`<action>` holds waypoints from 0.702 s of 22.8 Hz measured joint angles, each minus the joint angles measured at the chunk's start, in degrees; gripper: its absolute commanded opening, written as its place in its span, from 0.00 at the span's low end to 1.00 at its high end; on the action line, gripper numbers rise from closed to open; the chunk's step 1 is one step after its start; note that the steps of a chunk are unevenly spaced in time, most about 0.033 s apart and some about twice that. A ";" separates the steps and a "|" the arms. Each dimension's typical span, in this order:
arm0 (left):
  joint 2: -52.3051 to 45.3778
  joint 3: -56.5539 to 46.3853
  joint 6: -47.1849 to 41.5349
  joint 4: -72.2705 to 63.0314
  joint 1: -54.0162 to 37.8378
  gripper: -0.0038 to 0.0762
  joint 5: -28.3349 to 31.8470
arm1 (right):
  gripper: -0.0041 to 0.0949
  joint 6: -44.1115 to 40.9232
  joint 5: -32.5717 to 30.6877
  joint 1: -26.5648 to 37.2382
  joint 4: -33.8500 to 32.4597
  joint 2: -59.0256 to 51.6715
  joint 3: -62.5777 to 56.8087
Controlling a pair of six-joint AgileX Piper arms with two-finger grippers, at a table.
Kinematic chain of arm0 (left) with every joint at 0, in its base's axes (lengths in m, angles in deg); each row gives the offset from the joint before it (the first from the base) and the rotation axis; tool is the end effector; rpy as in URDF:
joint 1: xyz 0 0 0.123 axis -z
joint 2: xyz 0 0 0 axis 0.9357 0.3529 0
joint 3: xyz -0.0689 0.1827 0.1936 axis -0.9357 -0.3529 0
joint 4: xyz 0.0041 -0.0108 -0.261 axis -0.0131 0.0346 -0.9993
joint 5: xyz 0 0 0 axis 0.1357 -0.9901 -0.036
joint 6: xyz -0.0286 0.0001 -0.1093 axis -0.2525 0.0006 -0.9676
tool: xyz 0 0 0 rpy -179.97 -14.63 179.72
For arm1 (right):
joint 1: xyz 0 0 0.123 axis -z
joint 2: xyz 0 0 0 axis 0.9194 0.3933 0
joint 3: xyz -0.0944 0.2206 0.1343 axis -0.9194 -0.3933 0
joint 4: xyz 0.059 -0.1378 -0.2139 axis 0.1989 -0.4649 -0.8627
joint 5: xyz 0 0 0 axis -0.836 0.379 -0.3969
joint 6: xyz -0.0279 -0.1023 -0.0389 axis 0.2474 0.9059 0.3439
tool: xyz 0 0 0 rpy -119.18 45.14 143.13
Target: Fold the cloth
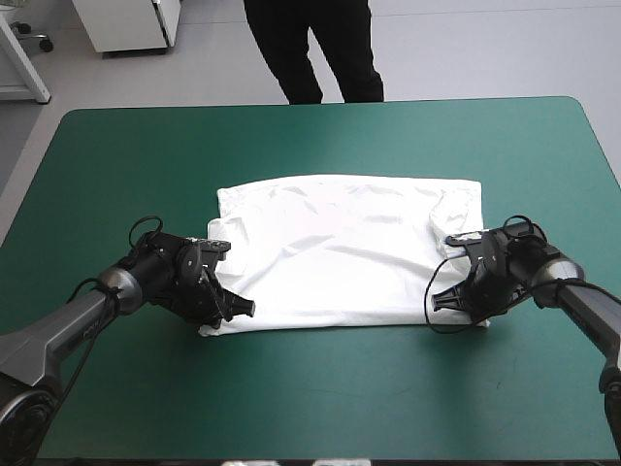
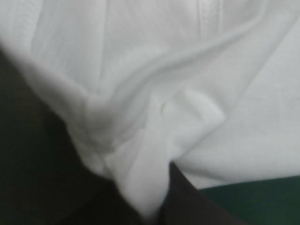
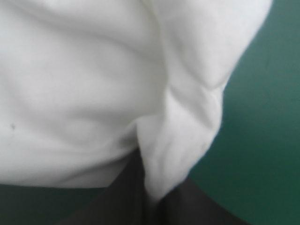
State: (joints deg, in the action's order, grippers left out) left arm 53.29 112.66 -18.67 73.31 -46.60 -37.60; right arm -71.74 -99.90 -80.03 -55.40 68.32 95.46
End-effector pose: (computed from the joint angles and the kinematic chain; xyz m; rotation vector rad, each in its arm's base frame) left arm 0.2561 -0.1137 0.1600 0.2714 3.0483 -0.1228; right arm 0.2722 0.0580 0.1614 -0.2531 3.0246 -0.0539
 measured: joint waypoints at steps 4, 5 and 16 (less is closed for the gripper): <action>-0.05 0.53 1.02 0.11 0.00 0.04 -0.06 | 0.02 0.06 -0.15 0.00 0.17 0.00 0.13; -0.17 0.90 1.39 0.18 0.00 0.04 -0.20 | 0.02 0.06 -0.38 0.00 0.24 0.00 0.40; -10.50 10.67 2.35 -0.29 0.51 0.04 0.18 | 0.02 -0.10 -7.43 0.00 0.13 -5.38 12.37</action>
State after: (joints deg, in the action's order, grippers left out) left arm 42.79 123.33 -16.32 73.02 -46.09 -37.42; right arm -71.84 -107.33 -80.03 -55.27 62.94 107.83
